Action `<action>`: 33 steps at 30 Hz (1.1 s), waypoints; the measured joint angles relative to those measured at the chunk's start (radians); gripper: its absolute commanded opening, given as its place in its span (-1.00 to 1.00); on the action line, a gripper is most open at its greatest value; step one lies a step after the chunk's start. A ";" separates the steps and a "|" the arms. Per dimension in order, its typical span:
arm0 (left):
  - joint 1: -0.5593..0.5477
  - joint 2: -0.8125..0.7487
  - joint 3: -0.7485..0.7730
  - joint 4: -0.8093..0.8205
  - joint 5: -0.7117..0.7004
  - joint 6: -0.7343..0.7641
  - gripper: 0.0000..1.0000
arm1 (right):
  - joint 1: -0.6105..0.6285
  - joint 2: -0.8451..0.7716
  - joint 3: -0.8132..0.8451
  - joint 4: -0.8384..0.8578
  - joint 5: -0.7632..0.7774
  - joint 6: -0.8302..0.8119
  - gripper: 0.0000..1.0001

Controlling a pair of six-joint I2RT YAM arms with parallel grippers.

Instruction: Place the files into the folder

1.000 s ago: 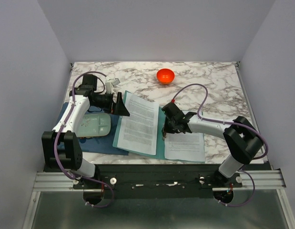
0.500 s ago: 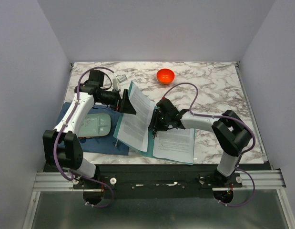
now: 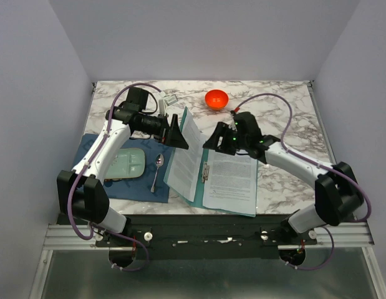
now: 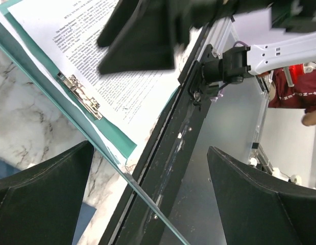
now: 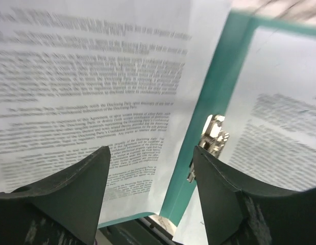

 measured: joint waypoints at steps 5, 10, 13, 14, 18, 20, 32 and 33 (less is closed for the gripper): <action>-0.045 0.003 0.018 0.004 -0.003 -0.023 0.98 | -0.145 -0.188 -0.060 -0.094 0.074 -0.004 0.38; -0.131 0.024 0.081 0.013 -0.036 -0.048 0.98 | -0.230 -0.334 -0.136 -0.283 0.290 0.029 0.42; -0.194 0.047 0.116 0.024 -0.057 -0.059 0.98 | -0.257 -0.362 -0.204 -0.356 0.357 0.044 0.43; -0.212 0.056 0.124 0.029 -0.061 -0.061 0.98 | -0.266 -0.360 -0.227 -0.375 0.368 0.049 0.44; -0.278 0.110 0.156 0.046 -0.082 -0.071 0.98 | -0.298 -0.348 -0.309 -0.433 0.395 0.071 0.45; -0.304 0.141 0.164 0.059 -0.093 -0.079 0.98 | -0.312 -0.358 -0.334 -0.447 0.407 0.082 0.45; -0.469 0.348 0.342 0.074 -0.158 -0.101 0.98 | -0.408 -0.495 -0.340 -0.522 0.465 0.079 0.45; -0.472 0.354 0.363 0.060 -0.170 -0.094 0.98 | -0.408 -0.491 -0.340 -0.524 0.465 0.077 0.45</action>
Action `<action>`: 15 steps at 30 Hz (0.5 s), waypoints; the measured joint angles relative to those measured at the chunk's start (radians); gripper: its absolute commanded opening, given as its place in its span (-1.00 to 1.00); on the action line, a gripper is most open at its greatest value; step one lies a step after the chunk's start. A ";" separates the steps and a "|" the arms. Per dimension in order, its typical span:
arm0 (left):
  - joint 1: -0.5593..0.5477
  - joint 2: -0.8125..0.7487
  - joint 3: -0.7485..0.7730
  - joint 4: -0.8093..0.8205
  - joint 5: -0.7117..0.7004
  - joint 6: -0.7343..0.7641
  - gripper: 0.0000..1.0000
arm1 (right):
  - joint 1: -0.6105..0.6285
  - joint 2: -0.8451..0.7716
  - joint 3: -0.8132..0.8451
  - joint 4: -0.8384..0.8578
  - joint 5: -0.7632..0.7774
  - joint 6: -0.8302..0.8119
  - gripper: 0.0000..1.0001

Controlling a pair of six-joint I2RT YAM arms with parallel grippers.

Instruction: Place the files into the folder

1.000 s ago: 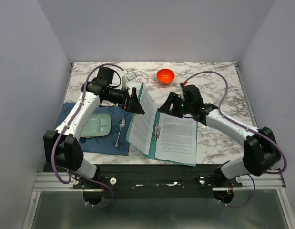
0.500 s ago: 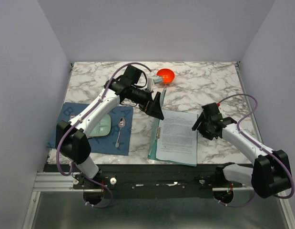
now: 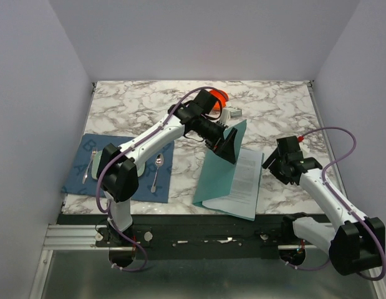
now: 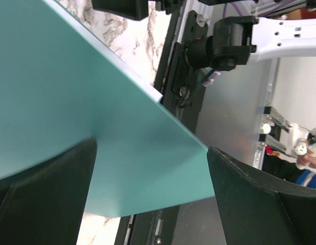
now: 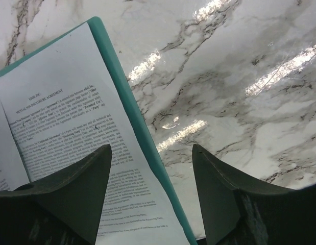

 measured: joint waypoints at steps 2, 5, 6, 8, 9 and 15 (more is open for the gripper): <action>0.001 0.003 0.037 -0.026 -0.037 0.023 0.98 | 0.000 0.013 0.000 -0.002 0.000 -0.004 0.45; 0.011 -0.027 0.052 -0.050 -0.100 0.065 0.98 | 0.000 0.033 0.000 -0.001 0.000 -0.008 0.45; 0.013 -0.044 0.049 -0.062 -0.133 0.083 0.98 | 0.000 0.041 0.000 -0.001 0.000 -0.008 0.45; 0.019 -0.087 0.039 -0.071 -0.195 0.114 0.98 | 0.000 0.060 0.000 0.003 0.000 -0.009 0.45; 0.022 -0.106 0.031 -0.070 -0.225 0.127 0.98 | 0.000 0.070 0.000 0.005 0.000 -0.010 0.45; 0.048 -0.262 -0.083 -0.058 -0.395 0.199 0.98 | -0.002 0.149 -0.008 0.036 -0.008 -0.019 0.45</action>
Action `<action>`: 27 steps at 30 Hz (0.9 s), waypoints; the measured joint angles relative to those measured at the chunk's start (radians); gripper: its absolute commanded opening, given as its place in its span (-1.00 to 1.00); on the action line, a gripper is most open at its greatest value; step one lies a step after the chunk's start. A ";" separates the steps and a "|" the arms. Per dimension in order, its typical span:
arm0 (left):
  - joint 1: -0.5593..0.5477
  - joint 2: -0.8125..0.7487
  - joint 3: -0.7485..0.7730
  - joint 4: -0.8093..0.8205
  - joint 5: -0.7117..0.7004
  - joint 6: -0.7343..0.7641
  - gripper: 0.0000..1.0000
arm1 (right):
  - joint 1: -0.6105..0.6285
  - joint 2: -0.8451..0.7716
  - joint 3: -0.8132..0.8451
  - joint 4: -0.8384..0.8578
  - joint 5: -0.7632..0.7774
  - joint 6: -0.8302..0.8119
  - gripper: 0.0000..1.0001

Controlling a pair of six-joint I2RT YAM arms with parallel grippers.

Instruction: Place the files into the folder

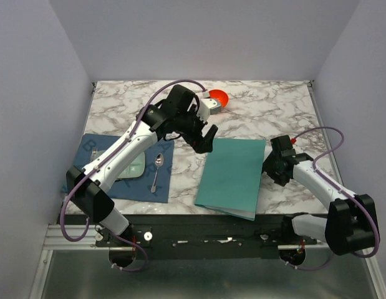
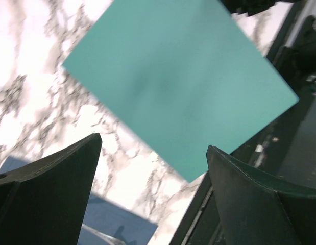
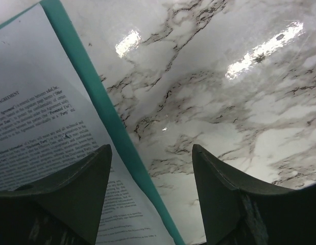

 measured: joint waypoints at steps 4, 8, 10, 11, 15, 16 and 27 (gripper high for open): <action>0.027 -0.056 -0.132 0.035 -0.094 0.027 0.98 | 0.000 0.043 -0.005 0.023 -0.016 -0.007 0.45; 0.053 -0.074 -0.250 0.056 -0.161 0.039 0.98 | 0.000 0.098 -0.005 0.051 -0.029 -0.015 0.45; 0.066 -0.084 -0.298 0.065 -0.188 0.042 0.97 | 0.000 0.118 0.013 0.050 -0.025 -0.017 0.47; 0.070 -0.091 -0.317 0.067 -0.198 0.042 0.97 | 0.000 0.121 0.017 0.047 -0.014 -0.018 0.47; 0.072 -0.128 -0.368 0.089 -0.220 0.044 0.98 | -0.012 0.057 0.035 -0.003 0.060 -0.032 0.46; 0.073 -0.140 -0.380 0.094 -0.224 0.046 0.98 | -0.019 0.033 0.047 -0.020 0.077 -0.036 0.45; 0.076 -0.164 -0.391 0.117 -0.240 0.049 0.97 | -0.037 0.045 0.125 -0.063 0.116 -0.066 0.31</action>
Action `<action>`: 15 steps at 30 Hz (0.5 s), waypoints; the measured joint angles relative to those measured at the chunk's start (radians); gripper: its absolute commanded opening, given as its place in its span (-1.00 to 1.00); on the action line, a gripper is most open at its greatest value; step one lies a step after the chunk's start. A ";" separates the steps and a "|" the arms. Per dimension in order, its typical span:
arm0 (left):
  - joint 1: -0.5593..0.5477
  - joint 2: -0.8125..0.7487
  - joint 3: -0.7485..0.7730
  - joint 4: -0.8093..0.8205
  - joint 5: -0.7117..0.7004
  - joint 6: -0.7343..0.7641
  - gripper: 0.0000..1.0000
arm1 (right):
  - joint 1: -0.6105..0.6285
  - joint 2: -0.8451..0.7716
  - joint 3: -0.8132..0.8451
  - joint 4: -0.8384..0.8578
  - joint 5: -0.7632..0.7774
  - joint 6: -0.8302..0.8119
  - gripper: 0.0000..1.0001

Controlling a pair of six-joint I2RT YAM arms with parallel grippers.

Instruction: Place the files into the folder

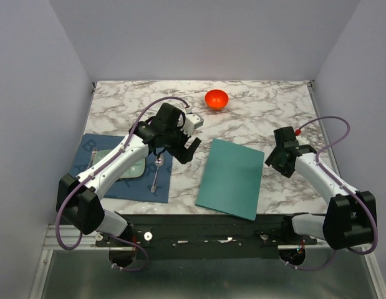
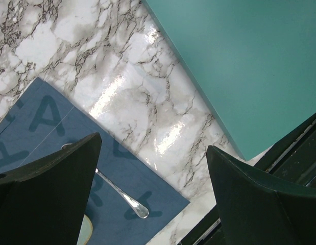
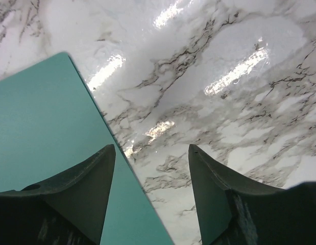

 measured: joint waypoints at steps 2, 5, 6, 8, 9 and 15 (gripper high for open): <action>0.000 0.000 0.000 0.000 -0.002 0.001 0.97 | 0.000 0.016 -0.010 0.004 -0.015 -0.002 0.29; 0.003 -0.002 0.000 0.000 -0.003 0.003 0.98 | 0.000 0.045 -0.017 0.015 -0.044 -0.002 0.25; 0.004 -0.002 0.000 0.000 -0.003 0.004 0.98 | 0.000 0.059 -0.019 0.025 -0.059 -0.002 0.25; 0.007 -0.004 0.000 0.000 -0.003 0.005 0.98 | 0.000 0.093 -0.022 0.046 -0.088 -0.002 0.22; 0.008 -0.005 0.000 0.000 -0.003 0.006 0.98 | 0.000 0.110 -0.024 0.058 -0.100 -0.002 0.22; 0.016 -0.012 -0.005 0.002 -0.005 0.008 0.98 | 0.011 0.191 -0.025 0.103 -0.144 -0.002 0.09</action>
